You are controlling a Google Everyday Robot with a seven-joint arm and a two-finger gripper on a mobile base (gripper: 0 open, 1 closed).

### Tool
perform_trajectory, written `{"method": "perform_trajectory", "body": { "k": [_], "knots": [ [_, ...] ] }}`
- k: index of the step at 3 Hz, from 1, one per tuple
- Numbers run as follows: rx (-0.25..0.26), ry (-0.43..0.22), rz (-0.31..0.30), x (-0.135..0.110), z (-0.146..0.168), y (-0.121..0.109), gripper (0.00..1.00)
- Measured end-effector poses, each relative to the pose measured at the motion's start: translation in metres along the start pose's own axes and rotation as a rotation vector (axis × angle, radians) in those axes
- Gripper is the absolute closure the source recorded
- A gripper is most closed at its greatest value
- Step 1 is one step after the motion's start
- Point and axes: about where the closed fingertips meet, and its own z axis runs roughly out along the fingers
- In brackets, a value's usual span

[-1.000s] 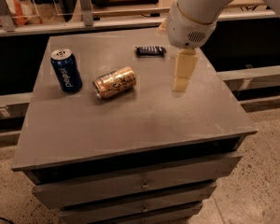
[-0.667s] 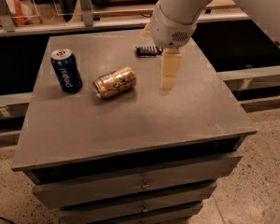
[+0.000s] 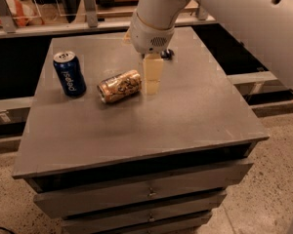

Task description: Place orange can upright

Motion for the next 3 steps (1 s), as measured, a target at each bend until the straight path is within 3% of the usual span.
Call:
{"method": "perform_trajectory", "body": {
  "k": [3],
  "knots": [
    [-0.022, 0.058, -0.056, -0.036, 0.053, -0.020, 0.00]
  ]
}}
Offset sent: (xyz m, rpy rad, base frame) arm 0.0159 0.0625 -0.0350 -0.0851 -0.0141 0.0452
